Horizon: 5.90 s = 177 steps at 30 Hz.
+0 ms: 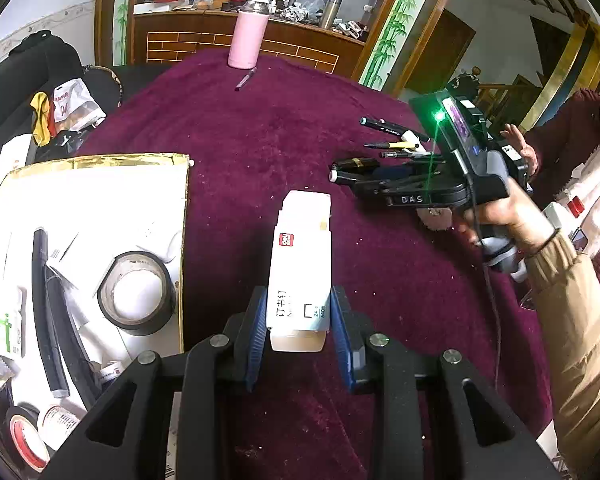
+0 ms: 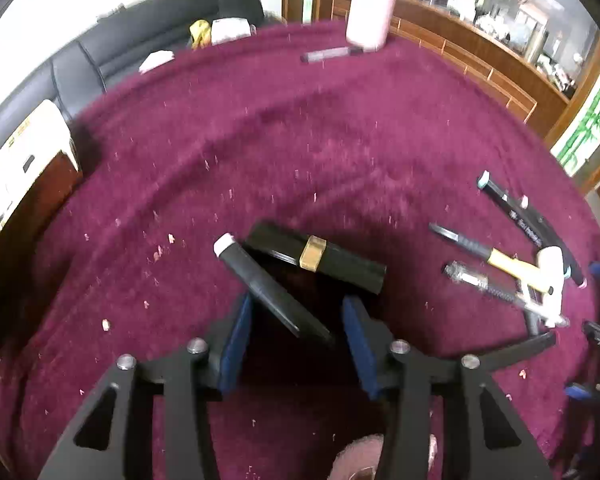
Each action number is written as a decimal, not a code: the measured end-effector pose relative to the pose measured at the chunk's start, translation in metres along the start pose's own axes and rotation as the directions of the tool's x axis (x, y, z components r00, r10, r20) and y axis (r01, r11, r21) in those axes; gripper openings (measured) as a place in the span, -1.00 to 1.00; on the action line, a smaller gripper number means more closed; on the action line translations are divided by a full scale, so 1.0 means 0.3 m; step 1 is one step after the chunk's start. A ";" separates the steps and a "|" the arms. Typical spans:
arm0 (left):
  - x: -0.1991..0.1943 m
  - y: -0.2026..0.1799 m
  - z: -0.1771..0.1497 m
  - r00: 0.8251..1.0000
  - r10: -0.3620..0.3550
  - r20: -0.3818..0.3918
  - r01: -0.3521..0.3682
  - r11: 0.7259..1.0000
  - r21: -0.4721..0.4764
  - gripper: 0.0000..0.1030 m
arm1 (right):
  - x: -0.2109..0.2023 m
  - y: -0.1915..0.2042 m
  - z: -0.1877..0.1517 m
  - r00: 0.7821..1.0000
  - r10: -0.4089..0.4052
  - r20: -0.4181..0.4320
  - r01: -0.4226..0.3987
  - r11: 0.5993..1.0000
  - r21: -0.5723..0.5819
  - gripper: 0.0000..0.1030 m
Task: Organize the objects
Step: 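Grasp the black marker with the right gripper and lift it, then carry the white lipstick box and black marker over to the white tray, then lower the box and marker into the tray and open both grippers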
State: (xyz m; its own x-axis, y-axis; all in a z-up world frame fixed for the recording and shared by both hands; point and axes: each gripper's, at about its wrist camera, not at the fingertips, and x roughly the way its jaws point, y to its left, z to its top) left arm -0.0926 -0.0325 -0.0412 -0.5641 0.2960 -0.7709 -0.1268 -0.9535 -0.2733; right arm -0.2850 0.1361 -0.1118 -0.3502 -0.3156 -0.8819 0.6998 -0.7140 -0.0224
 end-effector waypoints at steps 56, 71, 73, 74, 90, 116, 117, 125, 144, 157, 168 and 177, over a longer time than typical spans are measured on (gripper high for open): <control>-0.166 -0.026 -0.040 0.996 0.005 0.094 -0.006 1.000 0.008 -0.42 | -0.377 0.320 -0.215 0.921 0.137 0.366 -0.248 0.928 0.278 -0.70; -0.284 0.139 -0.064 0.986 0.081 0.146 -0.070 0.995 -0.077 -0.42 | -0.443 0.546 -0.144 0.883 0.227 0.410 -0.307 0.941 0.140 -0.69; -0.288 0.155 -0.066 0.985 0.087 0.147 -0.075 0.994 -0.084 -0.42 | -0.438 0.569 -0.139 0.881 0.238 0.408 -0.313 0.941 0.127 -0.69; -0.292 0.163 -0.068 0.985 0.091 0.147 -0.078 0.993 -0.090 -0.42 | -0.437 0.579 -0.139 0.881 0.241 0.407 -0.314 0.941 0.123 -0.69; -0.342 0.227 -0.074 0.978 0.138 0.154 -0.121 0.986 -0.115 -0.42 | -0.427 0.654 -0.115 0.869 0.297 0.395 -0.356 0.931 0.084 -0.69; -0.417 0.481 -0.118 0.959 0.236 0.155 -0.197 0.953 -0.232 -0.42 | -0.371 0.768 -0.052 0.872 0.345 0.347 -0.385 0.921 0.053 -0.69; -0.417 0.491 -0.121 0.959 0.239 0.153 -0.200 0.951 -0.236 -0.42 | -0.368 0.775 -0.048 0.873 0.346 0.343 -0.385 0.922 0.050 -0.69; -0.417 0.536 -0.123 0.958 0.247 0.147 -0.207 0.947 -0.246 -0.42 | -0.353 0.834 -0.021 0.877 0.357 0.323 -0.384 0.923 0.023 -0.69; -0.412 0.551 -0.092 0.934 0.329 0.141 -0.304 0.936 -0.175 -0.42 | -0.329 0.952 0.042 0.878 0.383 0.287 -0.394 0.919 -0.019 -0.69; -0.419 0.595 -0.075 0.929 0.341 0.143 -0.316 0.933 -0.174 -0.42 | -0.305 1.002 0.070 0.877 0.399 0.268 -0.412 0.911 -0.005 -0.69; -0.405 0.622 -0.044 0.921 0.365 0.137 -0.344 0.926 -0.153 -0.42 | -0.267 1.047 0.095 0.880 0.405 0.248 -0.420 0.908 0.005 -0.69; -0.374 0.630 -0.005 0.904 0.409 0.126 -0.398 0.912 -0.103 -0.42 | -0.231 1.059 0.113 0.888 0.402 0.225 -0.416 0.909 0.019 -0.69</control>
State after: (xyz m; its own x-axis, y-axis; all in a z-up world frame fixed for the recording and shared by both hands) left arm -0.0521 -0.2460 -0.0071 -0.6645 -0.1297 -0.7359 0.1929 -0.9812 -0.0013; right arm -0.0595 -0.0899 -0.0418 -0.1696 -0.7074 -0.6861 0.7698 -0.5298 0.3559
